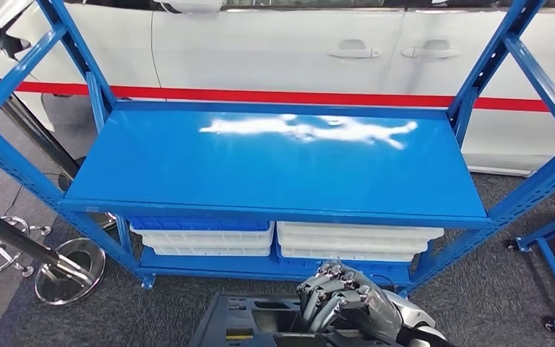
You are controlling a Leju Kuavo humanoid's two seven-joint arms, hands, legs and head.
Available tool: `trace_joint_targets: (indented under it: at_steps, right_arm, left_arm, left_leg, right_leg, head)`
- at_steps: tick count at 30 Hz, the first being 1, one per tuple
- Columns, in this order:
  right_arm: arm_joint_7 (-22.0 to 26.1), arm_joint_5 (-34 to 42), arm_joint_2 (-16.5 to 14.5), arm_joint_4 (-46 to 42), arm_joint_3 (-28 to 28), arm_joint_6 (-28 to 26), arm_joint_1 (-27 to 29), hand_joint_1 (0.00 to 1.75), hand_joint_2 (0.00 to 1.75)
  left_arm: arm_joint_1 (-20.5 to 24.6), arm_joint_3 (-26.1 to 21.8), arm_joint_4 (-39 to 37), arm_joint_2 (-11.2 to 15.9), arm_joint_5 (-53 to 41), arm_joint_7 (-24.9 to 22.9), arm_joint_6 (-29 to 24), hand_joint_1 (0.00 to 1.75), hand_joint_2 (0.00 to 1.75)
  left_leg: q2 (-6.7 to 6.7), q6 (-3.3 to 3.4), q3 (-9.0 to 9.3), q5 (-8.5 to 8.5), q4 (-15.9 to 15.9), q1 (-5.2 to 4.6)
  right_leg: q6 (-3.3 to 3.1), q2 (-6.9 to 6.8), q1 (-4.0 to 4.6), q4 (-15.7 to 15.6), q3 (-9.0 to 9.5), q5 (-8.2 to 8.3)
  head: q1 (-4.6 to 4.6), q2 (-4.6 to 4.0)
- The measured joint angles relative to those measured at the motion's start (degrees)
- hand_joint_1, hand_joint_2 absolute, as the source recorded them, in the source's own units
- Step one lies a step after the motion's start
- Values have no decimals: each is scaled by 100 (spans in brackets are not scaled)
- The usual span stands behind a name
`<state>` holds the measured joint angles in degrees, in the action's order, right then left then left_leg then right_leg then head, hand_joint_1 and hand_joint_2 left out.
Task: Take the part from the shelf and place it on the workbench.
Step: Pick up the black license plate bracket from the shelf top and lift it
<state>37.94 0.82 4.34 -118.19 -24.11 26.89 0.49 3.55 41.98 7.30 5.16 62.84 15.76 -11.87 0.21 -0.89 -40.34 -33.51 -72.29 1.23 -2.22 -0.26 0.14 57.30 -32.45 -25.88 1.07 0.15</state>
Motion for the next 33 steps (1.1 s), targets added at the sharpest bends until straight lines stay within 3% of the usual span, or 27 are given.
trace_joint_targets:
  at_steps: [1,2,4,6,7,9,10,11,12,14,15,16,17,18,19,20,22,23,25,26,28,30,31,32,33]
  right_arm:
    - [-1,-38,10,-17,-1,-35,4,175,175]
    - [-2,-75,22,-40,-3,-64,6,175,175]
    - [-10,-123,43,-94,-10,-96,6,175,175]
    - [-45,-146,59,-164,-32,-119,0,175,175]
    - [-72,-151,65,-199,-51,-139,-6,175,175]
    - [-131,-155,75,-256,-95,-186,-12,175,175]
    - [-150,-155,83,-275,-110,-201,-10,175,175]
    - [-167,-157,91,-293,-124,-210,-10,175,175]
    - [-176,-158,101,-306,-137,-216,-15,175,175]
    - [-191,-161,116,-320,-163,-228,-24,175,175]
    - [-196,-161,121,-321,-174,-232,-26,175,175]
    - [-203,-161,125,-321,-181,-233,-26,175,175]
    - [-207,-161,128,-321,-188,-234,-27,175,175]
    - [-211,-161,131,-321,-195,-235,-27,175,175]
    - [-215,-160,133,-324,-201,-240,-29,175,175]
    - [-219,-160,134,-331,-209,-254,-39,175,175]
    - [-228,-155,137,-350,-234,-301,-56,175,175]
    - [-244,-152,138,-358,-249,-331,-62,175,175]
    - [-306,-145,140,-364,-298,-390,-72,175,175]
    - [-346,-141,136,-363,-333,-417,-91,175,175]
    - [-419,-113,115,-362,-433,-472,-153,175,175]
    - [-463,-78,96,-362,-520,-506,-204,175,175]
    - [-473,-62,93,-362,-550,-511,-218,175,175]
    - [-479,-47,93,-362,-574,-511,-232,175,175]
    - [-480,-35,93,-362,-592,-511,-246,175,175]
  left_arm:
    - [4,27,0,1,-4,-4,11,0,175]
    - [8,58,0,1,-16,-8,26,0,175]
    - [18,120,0,6,-42,-9,54,0,175]
    - [31,175,0,24,-71,5,72,0,175]
    - [41,204,0,32,-82,18,82,0,175]
    - [64,263,0,35,-97,50,111,0,175]
    - [81,286,0,32,-98,62,126,0,175]
    - [93,303,0,30,-100,73,137,0,175]
    - [98,316,0,27,-100,79,147,0,175]
    - [98,344,-1,28,-101,90,158,0,175]
    - [94,358,-1,28,-101,92,162,0,175]
    - [93,373,-1,27,-101,93,163,0,175]
    - [94,385,-1,27,-101,93,164,0,175]
    - [96,397,-1,26,-101,93,165,0,175]
    - [99,408,0,26,-101,95,166,0,175]
    - [101,419,-1,27,-102,101,167,0,175]
    - [113,439,-2,29,-103,117,172,0,175]
    - [121,448,-2,28,-103,125,174,0,175]
    - [138,472,-2,20,-101,134,177,0,175]
    - [139,487,-2,16,-97,137,176,0,175]
    - [128,524,-2,10,-73,148,172,0,175]
    - [119,550,-2,8,-45,162,168,0,175]
    - [119,558,-2,8,-37,169,167,0,175]
    - [119,567,-2,8,-32,174,167,0,175]
    - [120,575,-2,8,-26,178,166,0,175]
  left_leg:
    - [0,-2,27,-21,-181,0]
    - [-5,7,149,69,-172,-1]
    - [-92,68,664,293,411,-9]
    - [-244,129,1160,272,1141,-27]
    - [-291,151,1274,219,1340,-43]
    - [-243,192,1268,277,1426,-59]
    - [-189,226,1242,334,1454,-49]
    - [-129,269,1198,409,1484,-33]
    - [-62,300,1137,488,1508,-14]
    - [59,329,984,623,1512,-12]
    - [121,317,898,688,1508,-10]
    - [181,302,814,752,1501,-6]
    - [243,282,730,811,1490,2]
    - [298,254,648,861,1474,16]
    - [347,220,578,905,1448,30]
    - [381,181,515,941,1417,40]
    - [429,87,445,1015,1373,44]
    - [447,40,433,1060,1375,42]
    - [468,-48,420,1137,1394,57]
    - [423,-80,386,1083,1362,70]
    - [226,-106,226,613,950,86]
    - [63,-100,37,44,203,69]
    - [36,-90,10,-56,-83,55]
    - [26,-70,69,-23,-205,41]
    - [25,-39,231,110,-113,25]
  right_leg:
    - [3,15,12,26,-97,57]
    - [12,40,21,59,-199,113]
    - [41,102,28,142,-393,213]
    - [93,167,34,213,-523,304]
    - [128,198,27,226,-553,353]
    - [207,274,14,197,-572,467]
    - [238,290,5,203,-598,464]
    - [273,271,-5,277,-641,346]
    - [315,227,-20,458,-709,119]
    - [413,112,-78,1115,-882,-494]
    - [461,83,-109,1462,-941,-674]
    - [502,65,-140,1700,-941,-714]
    - [538,50,-167,1762,-850,-628]
    - [571,21,-192,1628,-655,-475]
    - [598,-44,-212,1300,-351,-342]
    - [611,-119,-214,873,-7,-312]
    - [542,-210,-181,215,439,-406]
    - [477,-206,-149,91,487,-457]
    - [318,-193,-126,61,402,-384]
    - [243,-186,-125,52,349,-323]
    - [111,-172,-123,34,198,-175]
    - [39,-140,-74,45,11,-34]
    - [24,-123,-46,56,-80,31]
    - [17,-107,-20,74,-177,95]
    - [15,-90,3,100,-272,152]
  head:
    - [0,0]
    - [1,0]
    - [1,0]
    - [0,0]
    - [0,0]
    - [-1,0]
    - [-1,0]
    - [-2,0]
    - [-3,0]
    - [-3,0]
    - [-4,0]
    - [-3,0]
    - [-3,0]
    - [-3,0]
    - [-3,0]
    - [-4,0]
    - [-4,0]
    - [-3,0]
    - [-4,0]
    - [-3,0]
    - [-2,0]
    - [-2,0]
    - [-2,0]
    - [-2,0]
    - [-2,0]
